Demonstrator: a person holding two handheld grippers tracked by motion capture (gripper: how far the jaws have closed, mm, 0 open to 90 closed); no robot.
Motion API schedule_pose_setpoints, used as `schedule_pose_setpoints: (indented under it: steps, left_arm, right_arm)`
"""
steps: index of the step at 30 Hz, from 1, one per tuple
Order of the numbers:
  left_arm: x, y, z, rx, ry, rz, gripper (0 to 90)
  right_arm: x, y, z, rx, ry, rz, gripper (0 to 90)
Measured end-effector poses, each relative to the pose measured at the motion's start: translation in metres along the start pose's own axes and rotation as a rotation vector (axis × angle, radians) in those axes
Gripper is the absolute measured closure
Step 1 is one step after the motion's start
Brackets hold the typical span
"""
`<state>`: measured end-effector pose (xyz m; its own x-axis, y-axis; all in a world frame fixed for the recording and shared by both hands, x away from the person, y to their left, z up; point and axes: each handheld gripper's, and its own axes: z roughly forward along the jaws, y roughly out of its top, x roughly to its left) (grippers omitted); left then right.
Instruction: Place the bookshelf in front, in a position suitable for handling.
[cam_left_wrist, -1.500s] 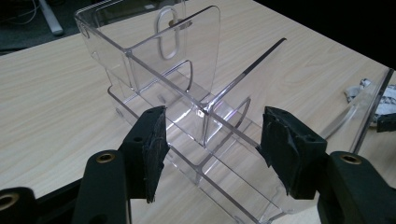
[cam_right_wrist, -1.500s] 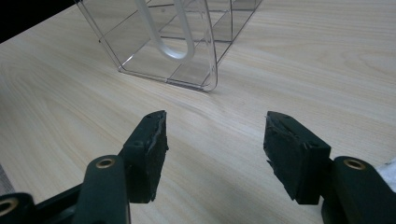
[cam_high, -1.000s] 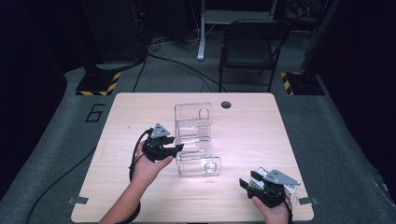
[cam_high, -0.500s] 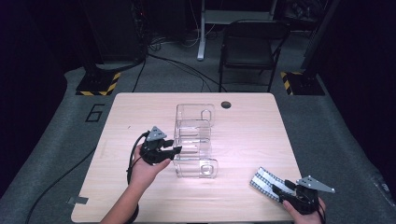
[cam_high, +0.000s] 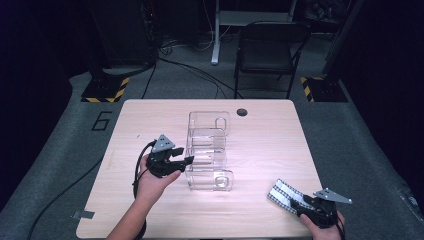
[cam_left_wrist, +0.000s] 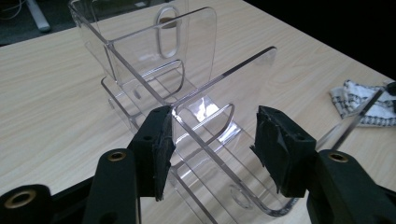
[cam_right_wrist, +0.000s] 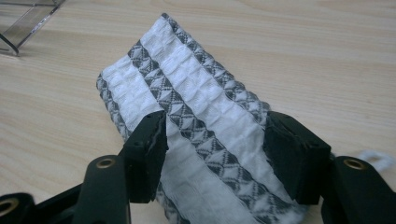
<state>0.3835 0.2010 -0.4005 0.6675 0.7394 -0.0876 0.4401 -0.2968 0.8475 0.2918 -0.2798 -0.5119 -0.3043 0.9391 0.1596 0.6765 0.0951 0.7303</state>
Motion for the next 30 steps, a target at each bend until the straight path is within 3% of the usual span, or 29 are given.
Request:
schedule_pose_setpoints:
  steps: [4,10,13,16,23,27,30]
  left_arm:
    - [-0.003,-0.003,-0.009,-0.013,-0.002,0.009,46.2]
    - [0.000,-0.007,-0.020,-0.016,-0.016,-0.011,45.7]
    - [0.005,-0.009,-0.023,-0.015,-0.001,-0.004,45.8]
    - [0.007,-0.011,-0.026,-0.018,-0.005,-0.035,45.8]
    - [0.011,-0.014,-0.029,-0.019,0.004,-0.025,45.9]
    - [0.012,-0.014,-0.029,-0.010,0.004,-0.023,45.8]
    - [0.012,-0.015,-0.027,-0.006,0.009,-0.019,45.8]
  right_arm:
    - [0.004,0.005,0.011,0.002,0.023,-0.018,39.3]
    - [0.012,0.019,0.029,-0.009,0.060,-0.044,38.4]
    - [0.021,0.027,0.040,-0.005,0.086,-0.061,38.3]
    - [0.028,0.031,0.047,-0.001,0.099,-0.084,38.4]
    - [0.045,0.040,0.061,0.003,0.134,-0.124,38.5]
    - [0.053,0.044,0.061,0.000,0.142,-0.137,38.1]
    - [0.059,0.047,0.049,-0.040,0.146,-0.153,38.0]
